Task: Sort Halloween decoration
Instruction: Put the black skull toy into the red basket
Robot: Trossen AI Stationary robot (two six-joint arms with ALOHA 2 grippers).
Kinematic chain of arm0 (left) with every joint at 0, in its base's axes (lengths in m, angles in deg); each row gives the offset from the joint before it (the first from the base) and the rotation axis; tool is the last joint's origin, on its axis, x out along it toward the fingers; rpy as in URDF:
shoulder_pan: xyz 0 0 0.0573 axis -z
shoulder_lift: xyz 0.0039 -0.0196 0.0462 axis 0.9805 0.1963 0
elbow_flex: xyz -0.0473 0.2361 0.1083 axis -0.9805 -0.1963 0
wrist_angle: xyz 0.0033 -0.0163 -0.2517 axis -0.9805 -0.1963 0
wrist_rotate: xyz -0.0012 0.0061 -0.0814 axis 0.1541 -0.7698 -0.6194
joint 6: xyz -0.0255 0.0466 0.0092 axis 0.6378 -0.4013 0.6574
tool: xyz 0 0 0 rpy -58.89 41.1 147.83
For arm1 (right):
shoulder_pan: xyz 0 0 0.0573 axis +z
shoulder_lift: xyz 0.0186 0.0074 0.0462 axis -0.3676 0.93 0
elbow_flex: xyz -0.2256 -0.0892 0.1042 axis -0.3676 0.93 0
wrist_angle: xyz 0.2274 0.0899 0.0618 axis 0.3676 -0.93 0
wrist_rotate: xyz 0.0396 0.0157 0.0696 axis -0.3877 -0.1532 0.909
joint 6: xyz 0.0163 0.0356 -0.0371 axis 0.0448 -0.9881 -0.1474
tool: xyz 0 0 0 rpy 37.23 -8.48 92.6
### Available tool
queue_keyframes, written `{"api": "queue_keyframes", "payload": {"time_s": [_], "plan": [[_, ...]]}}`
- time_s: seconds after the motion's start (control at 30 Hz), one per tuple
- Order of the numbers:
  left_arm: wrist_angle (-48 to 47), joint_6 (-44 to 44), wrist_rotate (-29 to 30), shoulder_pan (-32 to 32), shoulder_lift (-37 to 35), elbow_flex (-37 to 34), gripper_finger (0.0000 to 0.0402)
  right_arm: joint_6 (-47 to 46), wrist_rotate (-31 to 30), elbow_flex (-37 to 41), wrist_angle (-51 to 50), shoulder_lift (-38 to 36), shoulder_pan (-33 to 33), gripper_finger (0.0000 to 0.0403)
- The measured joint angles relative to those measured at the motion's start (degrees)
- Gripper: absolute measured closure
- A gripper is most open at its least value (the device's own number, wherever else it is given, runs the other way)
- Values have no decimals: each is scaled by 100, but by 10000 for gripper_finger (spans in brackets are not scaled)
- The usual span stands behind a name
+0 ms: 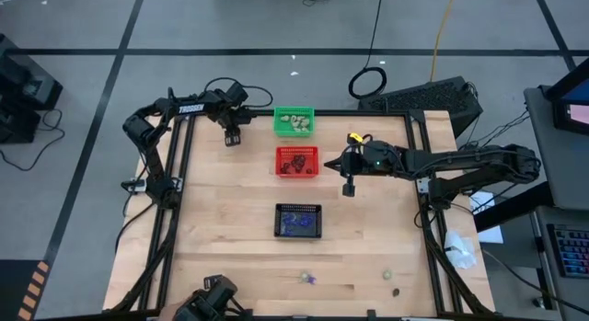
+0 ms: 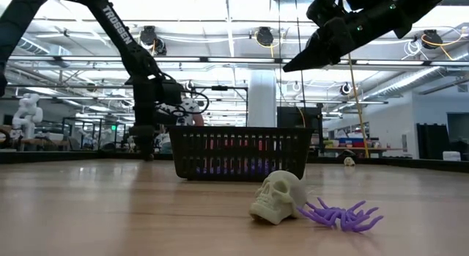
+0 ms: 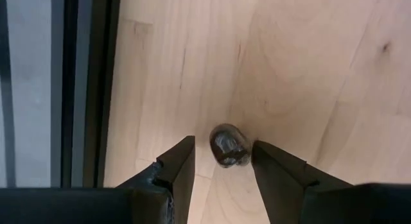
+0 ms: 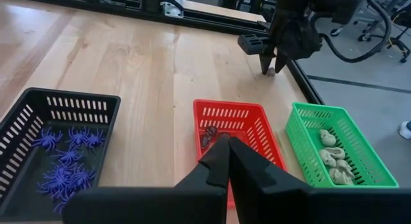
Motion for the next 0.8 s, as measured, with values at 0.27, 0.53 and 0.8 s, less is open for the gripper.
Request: {"api": "queue_keyframes", "payload": {"time_s": [0.27,0.53,0.8], "plan": [[89,295,-193,-26,0,-9,269,0,1,0,0,0,0,403],[68,342,-254,-15,-4,-7,354,-2,0,-1,0,2,0,403],[-165,436,-252,78,-41,3,357,-30,0,-2,-71,2,0,403]]}}
